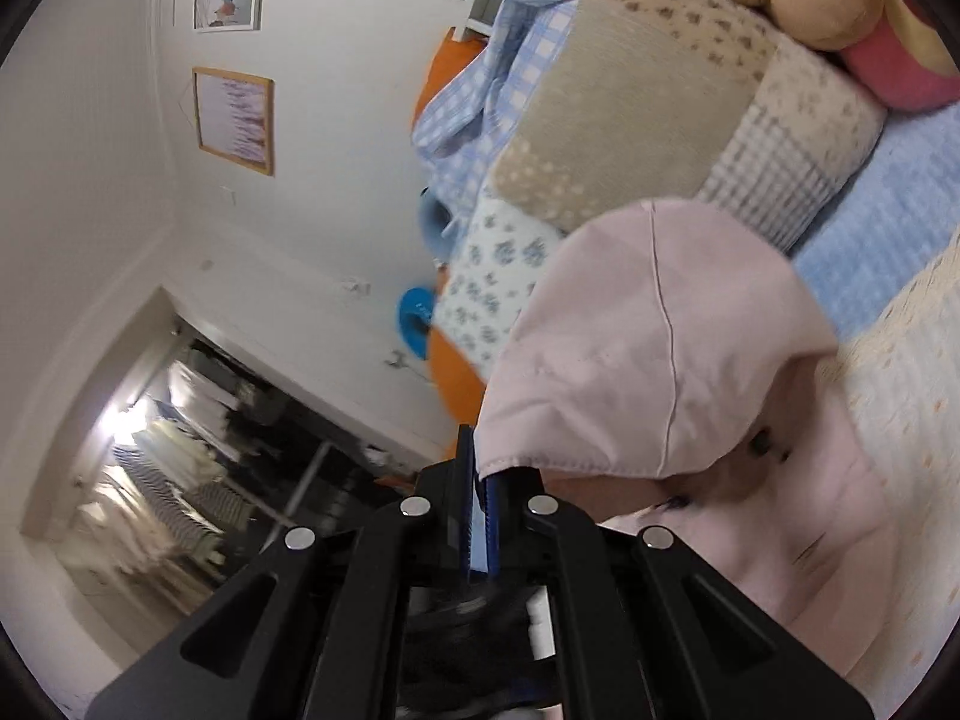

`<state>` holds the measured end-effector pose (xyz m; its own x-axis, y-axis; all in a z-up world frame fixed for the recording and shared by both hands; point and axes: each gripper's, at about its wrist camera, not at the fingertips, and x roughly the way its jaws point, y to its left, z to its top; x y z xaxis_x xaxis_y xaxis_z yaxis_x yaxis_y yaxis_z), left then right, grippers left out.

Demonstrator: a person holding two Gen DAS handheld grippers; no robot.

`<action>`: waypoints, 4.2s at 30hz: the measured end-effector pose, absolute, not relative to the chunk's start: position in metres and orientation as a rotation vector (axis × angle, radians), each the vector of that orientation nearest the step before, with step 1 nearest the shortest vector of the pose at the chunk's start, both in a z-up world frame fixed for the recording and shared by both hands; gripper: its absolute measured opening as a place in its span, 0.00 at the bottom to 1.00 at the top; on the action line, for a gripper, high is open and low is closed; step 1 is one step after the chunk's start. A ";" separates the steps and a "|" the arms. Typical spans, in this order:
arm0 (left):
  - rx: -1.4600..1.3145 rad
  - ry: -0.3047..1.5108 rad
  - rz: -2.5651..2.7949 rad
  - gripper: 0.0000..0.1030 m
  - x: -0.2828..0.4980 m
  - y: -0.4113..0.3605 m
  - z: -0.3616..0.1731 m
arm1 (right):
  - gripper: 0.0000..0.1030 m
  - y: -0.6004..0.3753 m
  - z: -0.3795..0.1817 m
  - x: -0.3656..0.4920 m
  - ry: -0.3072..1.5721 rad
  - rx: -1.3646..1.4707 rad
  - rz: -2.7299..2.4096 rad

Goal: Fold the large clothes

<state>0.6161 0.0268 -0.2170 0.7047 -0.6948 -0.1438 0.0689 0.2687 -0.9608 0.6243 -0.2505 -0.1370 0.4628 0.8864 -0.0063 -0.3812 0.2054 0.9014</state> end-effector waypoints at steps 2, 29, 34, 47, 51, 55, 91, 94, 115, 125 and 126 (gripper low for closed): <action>-1.305 0.558 -0.532 0.91 0.606 0.041 -0.214 | 0.04 -0.250 -0.138 0.604 0.618 1.063 0.995; -0.898 0.696 -0.540 0.48 0.419 0.077 -0.133 | 0.04 -0.189 -0.289 0.345 0.952 0.936 0.771; -0.602 0.776 -0.498 0.48 0.484 0.019 -0.095 | 0.04 -0.189 -0.288 0.348 0.963 0.921 0.769; -0.661 1.104 -0.305 0.35 0.486 0.050 -0.250 | 0.45 -0.229 -0.190 0.316 0.810 0.673 0.770; -0.599 1.091 -0.296 0.35 0.482 0.044 -0.246 | 0.45 -0.236 -0.130 0.340 0.624 0.510 0.683; -0.618 1.075 -0.315 0.33 0.478 0.049 -0.251 | 0.17 -0.221 -0.146 0.391 0.740 0.373 0.600; -0.258 0.945 -0.167 0.42 0.553 0.075 -0.205 | 0.11 -0.174 -0.226 0.512 0.709 -0.202 0.385; -0.252 0.895 -0.258 0.44 0.511 0.070 -0.166 | 0.13 -0.182 -0.196 0.468 0.638 -0.210 0.447; -0.151 0.969 -0.318 0.51 0.389 0.061 -0.219 | 0.09 -0.147 -0.247 0.345 0.688 -0.440 0.528; -0.183 0.948 -0.330 0.89 0.288 0.058 -0.134 | 0.63 -0.170 -0.169 0.221 0.508 -0.565 0.494; -0.183 0.966 -0.342 0.89 0.269 0.058 -0.128 | 0.63 -0.176 -0.162 0.197 0.513 -0.574 0.507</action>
<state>0.2686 0.0577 -0.1275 0.5208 -0.3637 -0.7723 0.2025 0.9315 -0.3021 0.1969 -0.1764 -0.1616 0.7580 0.3008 -0.5788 -0.5749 0.7272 -0.3750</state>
